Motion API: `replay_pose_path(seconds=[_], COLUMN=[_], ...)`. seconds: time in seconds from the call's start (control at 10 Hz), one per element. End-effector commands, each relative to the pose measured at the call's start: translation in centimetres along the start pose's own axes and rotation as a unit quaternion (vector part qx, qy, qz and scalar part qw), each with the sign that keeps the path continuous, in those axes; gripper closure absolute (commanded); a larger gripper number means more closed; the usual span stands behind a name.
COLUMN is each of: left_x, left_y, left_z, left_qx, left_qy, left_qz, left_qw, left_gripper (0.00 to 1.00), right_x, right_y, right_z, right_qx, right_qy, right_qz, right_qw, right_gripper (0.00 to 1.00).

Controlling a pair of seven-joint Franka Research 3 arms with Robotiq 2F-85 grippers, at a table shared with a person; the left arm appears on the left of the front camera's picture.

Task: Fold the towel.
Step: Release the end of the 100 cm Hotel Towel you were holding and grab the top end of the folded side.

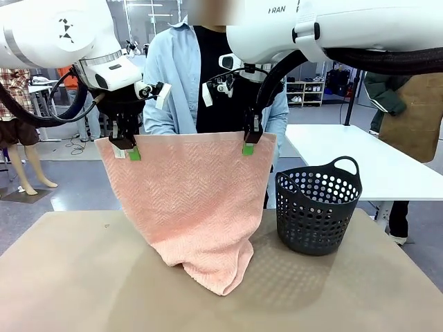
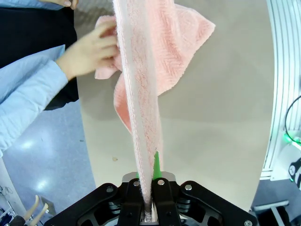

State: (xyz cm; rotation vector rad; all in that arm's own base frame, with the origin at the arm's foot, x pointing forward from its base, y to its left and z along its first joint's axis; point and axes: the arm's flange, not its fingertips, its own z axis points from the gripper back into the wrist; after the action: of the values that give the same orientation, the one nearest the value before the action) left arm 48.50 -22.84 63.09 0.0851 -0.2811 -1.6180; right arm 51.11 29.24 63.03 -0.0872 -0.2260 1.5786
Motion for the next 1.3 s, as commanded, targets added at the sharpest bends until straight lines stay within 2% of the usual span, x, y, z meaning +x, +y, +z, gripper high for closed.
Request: replay_pose_path(seconds=[0.0, 1.2], left_x=[-0.09, -0.09], left_y=[0.04, 0.04], left_z=[0.02, 0.02], left_qx=[0.0, 0.0], left_qy=[0.0, 0.0], left_qz=[0.0, 0.0], left_qw=[1.0, 1.0], left_gripper=[1.0, 1.0], right_x=[-0.08, -0.08], right_y=[-0.06, -0.06], right_z=[0.02, 0.02], right_qx=[-0.003, -0.003], right_qy=[0.003, 0.003], right_qz=[-0.001, -0.001], right_qw=[1.0, 1.0], right_gripper=[1.0, 1.0])
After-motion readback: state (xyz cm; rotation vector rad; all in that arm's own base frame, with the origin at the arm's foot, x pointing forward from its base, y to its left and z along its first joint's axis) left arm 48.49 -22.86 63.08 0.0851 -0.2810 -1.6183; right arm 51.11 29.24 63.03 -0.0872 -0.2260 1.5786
